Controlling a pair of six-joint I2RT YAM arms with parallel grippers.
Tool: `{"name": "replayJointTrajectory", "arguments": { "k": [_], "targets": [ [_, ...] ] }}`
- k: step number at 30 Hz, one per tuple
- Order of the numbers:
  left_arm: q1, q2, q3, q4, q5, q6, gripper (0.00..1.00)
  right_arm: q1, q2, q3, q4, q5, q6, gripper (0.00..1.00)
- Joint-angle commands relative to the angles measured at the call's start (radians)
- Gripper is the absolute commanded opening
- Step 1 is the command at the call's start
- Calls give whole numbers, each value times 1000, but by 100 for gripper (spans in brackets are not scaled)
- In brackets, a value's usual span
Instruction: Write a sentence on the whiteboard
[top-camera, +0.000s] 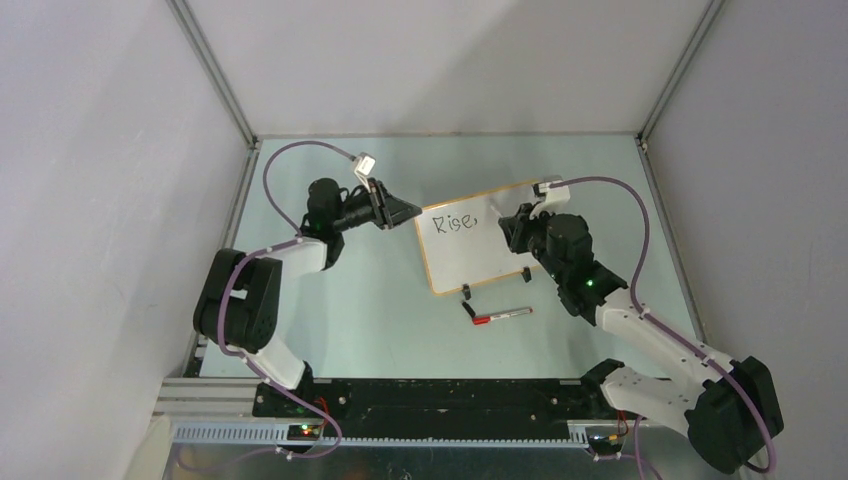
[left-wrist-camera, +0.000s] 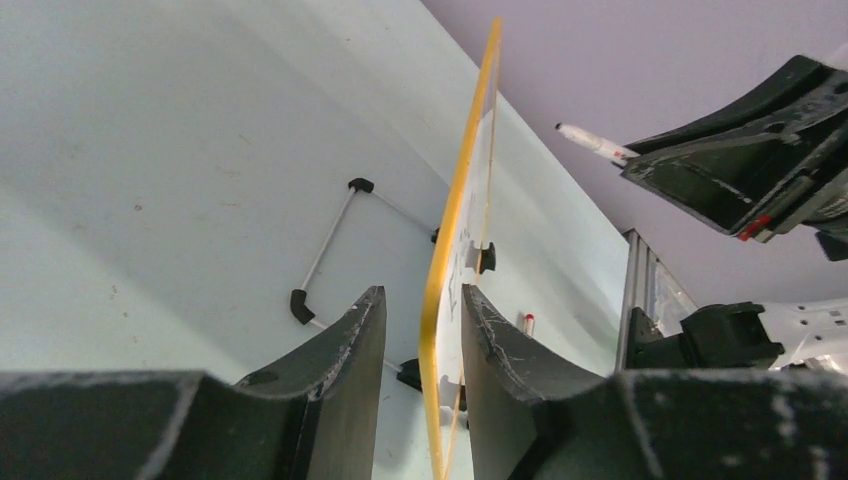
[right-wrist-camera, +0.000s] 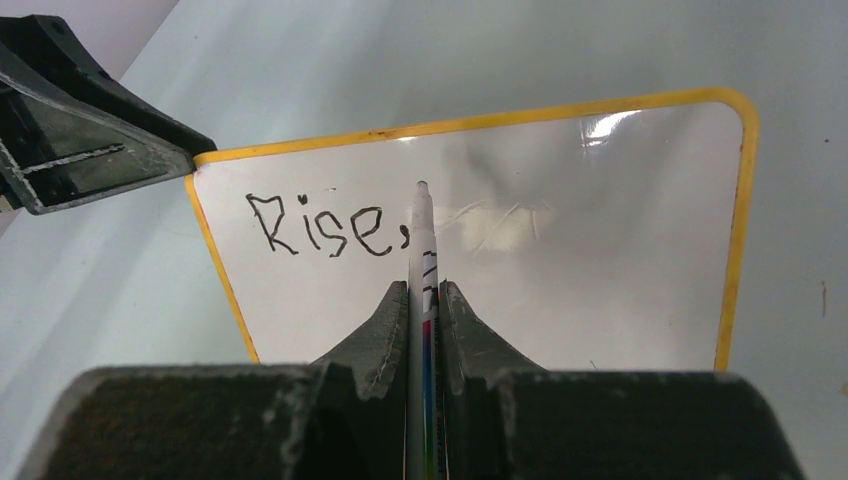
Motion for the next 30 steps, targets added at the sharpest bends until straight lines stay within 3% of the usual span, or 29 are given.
{"name": "replayJointTrajectory", "arguments": {
  "k": [1,8,10,15,17,23,30],
  "targets": [
    [5,-45,49,-82,-31,74,38,6,-35,-2,60,22,-21,0],
    [5,-33,35,-27,-18,40,37,4,-41,-2,50,6,-20,0],
    [4,-18,11,49,-10,-6,35,0,-32,-2,49,-16,-12,0],
    [5,55,-66,416,38,-231,33,-3,-38,-2,51,-42,-7,0],
    [5,76,-70,474,45,-270,32,-5,-39,-2,47,-45,-6,0],
    [5,90,-52,444,49,-258,33,-10,-36,-2,46,-51,-6,0],
    [4,18,-38,153,4,-48,35,-12,-21,-2,53,-62,-5,0]
  ]
}}
